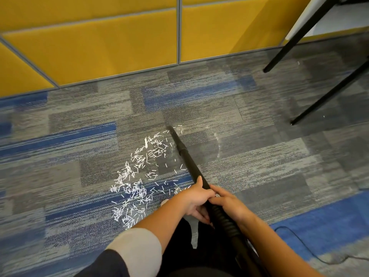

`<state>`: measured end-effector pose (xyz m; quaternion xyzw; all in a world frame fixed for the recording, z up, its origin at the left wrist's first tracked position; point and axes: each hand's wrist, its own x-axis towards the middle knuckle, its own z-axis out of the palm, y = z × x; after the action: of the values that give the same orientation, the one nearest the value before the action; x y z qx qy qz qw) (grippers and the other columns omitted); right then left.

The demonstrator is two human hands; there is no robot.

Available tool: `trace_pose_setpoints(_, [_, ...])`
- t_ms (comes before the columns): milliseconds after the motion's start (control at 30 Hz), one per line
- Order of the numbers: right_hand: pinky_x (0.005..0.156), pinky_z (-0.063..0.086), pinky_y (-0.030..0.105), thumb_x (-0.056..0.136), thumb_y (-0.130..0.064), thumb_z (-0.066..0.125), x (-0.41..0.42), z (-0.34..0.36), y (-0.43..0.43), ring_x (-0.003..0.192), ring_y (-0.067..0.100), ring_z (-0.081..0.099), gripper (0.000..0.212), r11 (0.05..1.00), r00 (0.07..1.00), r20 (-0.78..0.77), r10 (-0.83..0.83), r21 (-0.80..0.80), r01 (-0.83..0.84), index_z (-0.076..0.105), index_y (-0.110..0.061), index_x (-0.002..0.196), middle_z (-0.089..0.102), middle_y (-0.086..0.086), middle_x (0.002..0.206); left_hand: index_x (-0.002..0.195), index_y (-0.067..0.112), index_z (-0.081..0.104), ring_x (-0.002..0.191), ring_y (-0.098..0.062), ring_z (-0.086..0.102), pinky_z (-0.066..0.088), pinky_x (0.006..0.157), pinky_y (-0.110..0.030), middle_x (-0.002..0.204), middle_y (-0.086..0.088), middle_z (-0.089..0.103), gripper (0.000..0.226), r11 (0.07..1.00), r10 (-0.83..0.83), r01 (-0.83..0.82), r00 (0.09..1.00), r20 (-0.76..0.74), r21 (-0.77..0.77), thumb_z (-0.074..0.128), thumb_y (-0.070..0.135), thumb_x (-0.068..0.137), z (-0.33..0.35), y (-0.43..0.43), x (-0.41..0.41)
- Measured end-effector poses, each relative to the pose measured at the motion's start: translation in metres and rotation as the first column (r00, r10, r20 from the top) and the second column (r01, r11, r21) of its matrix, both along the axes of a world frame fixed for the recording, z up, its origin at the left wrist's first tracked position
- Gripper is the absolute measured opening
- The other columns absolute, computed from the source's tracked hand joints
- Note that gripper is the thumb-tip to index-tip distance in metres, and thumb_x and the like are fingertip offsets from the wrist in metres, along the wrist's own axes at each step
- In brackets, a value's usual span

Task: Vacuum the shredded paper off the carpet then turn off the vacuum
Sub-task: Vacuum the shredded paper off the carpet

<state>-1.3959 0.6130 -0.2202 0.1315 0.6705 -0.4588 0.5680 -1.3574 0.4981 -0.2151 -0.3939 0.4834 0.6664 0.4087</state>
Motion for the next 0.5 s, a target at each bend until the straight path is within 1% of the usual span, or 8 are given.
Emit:
trace_pose_setpoints(100, [0.058,0.05,0.027,0.088,0.0,0.052,0.002,-0.001,-0.004,0.078,0.021,0.063,0.053,1.0,1.0,0.004,0.016,0.006,-0.016,0.047,-0.018,0.138,0.062,0.018,0.113,0.147,0.038,-0.019,0.064,-0.025,0.061,0.054,0.071,-0.045,0.085,-0.014,0.062,0.085,1.0,0.001,-0.001,1.0,0.001,-0.007,0.046,0.018,0.096,0.0,-0.005,0.004])
trace_pose_setpoints(167, [0.055,0.052,0.027,0.089,-0.001,0.052,0.001,-0.001,-0.004,0.077,0.021,0.063,0.053,1.0,1.0,0.015,0.018,0.012,-0.018,0.046,-0.019,0.139,0.062,0.017,0.112,0.147,0.038,-0.019,0.064,-0.026,0.062,0.055,0.07,-0.044,0.087,-0.015,0.063,0.085,1.0,-0.009,0.009,1.0,0.002,-0.009,0.046,0.018,0.096,0.0,-0.006,0.003])
trace_pose_setpoints(300, [0.042,0.049,0.024,0.091,0.0,0.049,-0.002,0.003,0.003,0.057,0.019,0.063,0.052,0.999,0.999,0.023,-0.032,0.012,0.032,0.045,-0.022,0.138,0.063,0.015,0.093,0.146,0.039,-0.019,0.066,-0.026,0.062,0.054,0.072,-0.045,0.094,-0.017,0.062,0.085,0.999,-0.034,0.034,0.999,0.002,0.014,0.046,0.017,0.096,-0.001,-0.001,-0.005])
trace_pose_setpoints(367, [0.04,0.048,0.025,0.091,0.001,0.048,-0.005,0.005,0.009,0.049,0.019,0.062,0.052,0.997,0.996,0.035,-0.08,0.004,0.08,0.045,-0.023,0.137,0.064,0.015,0.085,0.146,0.039,-0.018,0.067,-0.025,0.062,0.054,0.072,-0.045,0.098,-0.018,0.061,0.084,0.999,-0.051,0.05,0.999,0.001,0.019,0.046,0.018,0.096,-0.003,0.005,-0.011])
trace_pose_setpoints(500, [0.041,0.047,0.026,0.091,0.001,0.048,-0.007,0.005,0.018,0.048,0.021,0.061,0.054,0.994,0.993,0.033,-0.111,0.015,0.11,0.045,-0.024,0.139,0.064,0.017,0.081,0.146,0.039,-0.017,0.065,-0.025,0.061,0.054,0.071,-0.046,0.093,-0.016,0.061,0.084,0.997,-0.08,0.08,0.997,0.002,0.022,0.046,0.019,0.096,-0.006,0.015,-0.018])
